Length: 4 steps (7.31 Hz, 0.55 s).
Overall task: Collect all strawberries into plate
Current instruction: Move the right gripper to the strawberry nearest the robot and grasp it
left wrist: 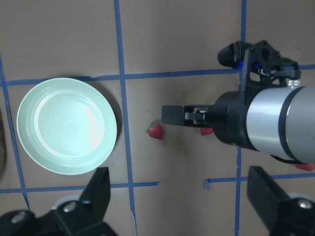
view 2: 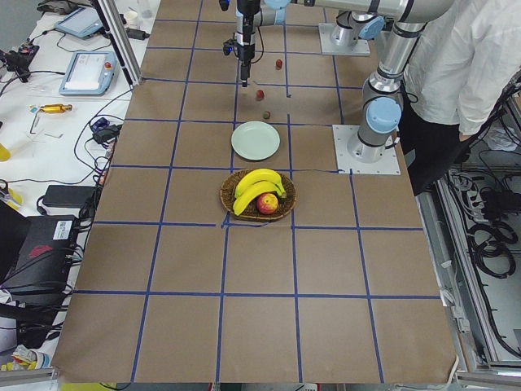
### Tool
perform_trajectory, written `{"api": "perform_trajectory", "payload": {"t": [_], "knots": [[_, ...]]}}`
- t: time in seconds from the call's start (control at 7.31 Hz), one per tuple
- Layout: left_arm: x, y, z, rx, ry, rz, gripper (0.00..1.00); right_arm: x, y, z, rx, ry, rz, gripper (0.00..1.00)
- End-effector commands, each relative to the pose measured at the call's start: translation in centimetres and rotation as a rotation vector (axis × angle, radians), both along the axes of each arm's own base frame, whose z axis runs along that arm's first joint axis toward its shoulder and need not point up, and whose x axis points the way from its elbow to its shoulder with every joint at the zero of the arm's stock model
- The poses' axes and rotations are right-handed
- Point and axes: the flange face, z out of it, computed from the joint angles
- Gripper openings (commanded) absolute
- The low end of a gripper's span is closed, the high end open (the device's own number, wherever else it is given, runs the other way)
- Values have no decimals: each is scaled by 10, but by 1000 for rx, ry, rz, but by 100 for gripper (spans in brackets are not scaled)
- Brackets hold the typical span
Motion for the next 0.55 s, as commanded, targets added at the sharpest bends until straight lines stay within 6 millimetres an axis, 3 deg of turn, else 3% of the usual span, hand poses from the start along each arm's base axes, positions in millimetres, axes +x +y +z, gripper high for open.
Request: {"api": "perform_trajectory", "payload": {"t": [0.0, 0.14, 0.41], "knots": [[0, 1, 0, 1, -1, -1, 100, -87, 39, -5, 81, 116, 85, 100], [0, 1, -2, 4, -3, -1, 100, -112, 71, -7, 107, 125, 80, 100], [1, 3, -5, 12, -4, 5, 100, -129, 112, -35, 179, 196, 74, 100]]}}
